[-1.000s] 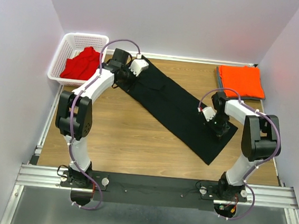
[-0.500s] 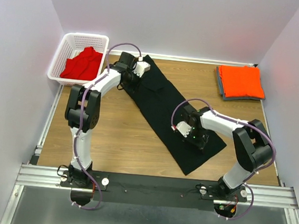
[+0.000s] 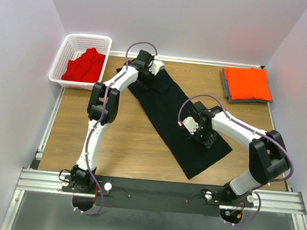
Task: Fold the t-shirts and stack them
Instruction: Rotate the tshirt 90 degrees
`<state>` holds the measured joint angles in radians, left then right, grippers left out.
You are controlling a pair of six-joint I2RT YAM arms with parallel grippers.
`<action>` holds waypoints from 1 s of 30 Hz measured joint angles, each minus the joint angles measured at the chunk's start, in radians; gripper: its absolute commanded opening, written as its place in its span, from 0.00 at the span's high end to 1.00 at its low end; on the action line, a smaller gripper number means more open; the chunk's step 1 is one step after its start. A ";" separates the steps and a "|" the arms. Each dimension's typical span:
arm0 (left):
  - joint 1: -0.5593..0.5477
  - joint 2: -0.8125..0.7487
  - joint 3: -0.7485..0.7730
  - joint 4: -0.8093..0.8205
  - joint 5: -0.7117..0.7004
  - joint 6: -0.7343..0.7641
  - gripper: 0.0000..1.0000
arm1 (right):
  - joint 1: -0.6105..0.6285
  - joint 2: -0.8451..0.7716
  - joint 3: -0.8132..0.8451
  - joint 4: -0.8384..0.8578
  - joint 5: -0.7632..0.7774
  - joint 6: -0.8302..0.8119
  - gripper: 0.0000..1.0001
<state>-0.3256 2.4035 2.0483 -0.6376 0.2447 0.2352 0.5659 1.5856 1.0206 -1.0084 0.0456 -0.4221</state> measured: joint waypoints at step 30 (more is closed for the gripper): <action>0.147 -0.262 -0.157 0.000 0.143 0.029 0.59 | 0.375 0.390 0.182 -0.150 0.034 0.032 0.79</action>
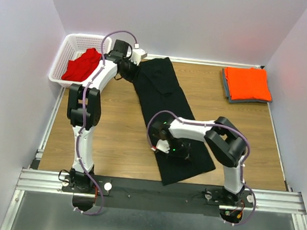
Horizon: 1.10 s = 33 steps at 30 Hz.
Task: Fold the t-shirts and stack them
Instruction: Rotate the tshirt 90 degrees
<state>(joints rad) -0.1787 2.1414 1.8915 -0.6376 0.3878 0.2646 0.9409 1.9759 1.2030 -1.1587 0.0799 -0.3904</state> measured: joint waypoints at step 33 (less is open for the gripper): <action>-0.169 0.364 0.321 -0.046 0.011 -0.055 0.62 | -0.502 -0.282 0.169 0.213 -0.465 0.155 0.64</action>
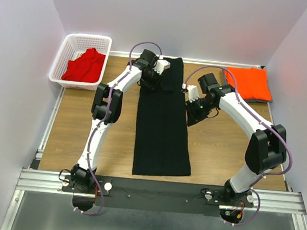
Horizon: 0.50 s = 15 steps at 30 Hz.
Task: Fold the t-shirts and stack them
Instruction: Rotate the tshirt 90 degrees
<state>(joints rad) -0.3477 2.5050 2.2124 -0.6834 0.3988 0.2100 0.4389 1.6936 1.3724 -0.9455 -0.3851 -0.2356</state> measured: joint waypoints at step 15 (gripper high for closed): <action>-0.008 0.055 0.137 0.002 0.008 -0.001 0.18 | -0.093 0.152 0.153 0.029 0.006 0.001 0.65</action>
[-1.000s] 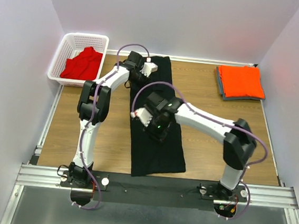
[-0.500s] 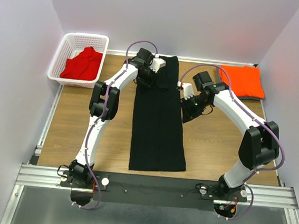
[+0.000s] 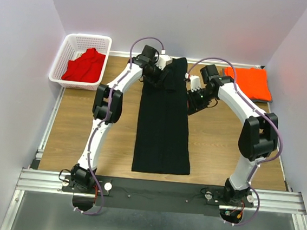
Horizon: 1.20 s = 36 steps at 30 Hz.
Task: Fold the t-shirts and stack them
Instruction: Rotate the tshirt 90 degrees, then grab the bottom of the folded rectangular tshirt with both arms
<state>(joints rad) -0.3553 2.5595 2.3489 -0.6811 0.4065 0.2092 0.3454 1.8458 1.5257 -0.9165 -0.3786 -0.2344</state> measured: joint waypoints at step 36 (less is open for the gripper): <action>0.091 -0.180 -0.398 0.172 0.098 -0.009 0.55 | -0.008 0.608 0.582 0.288 0.188 0.160 0.80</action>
<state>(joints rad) -0.2646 2.3791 1.9507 -0.5095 0.5049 0.2005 0.3378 2.4538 2.1078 -0.6281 -0.1909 -0.0742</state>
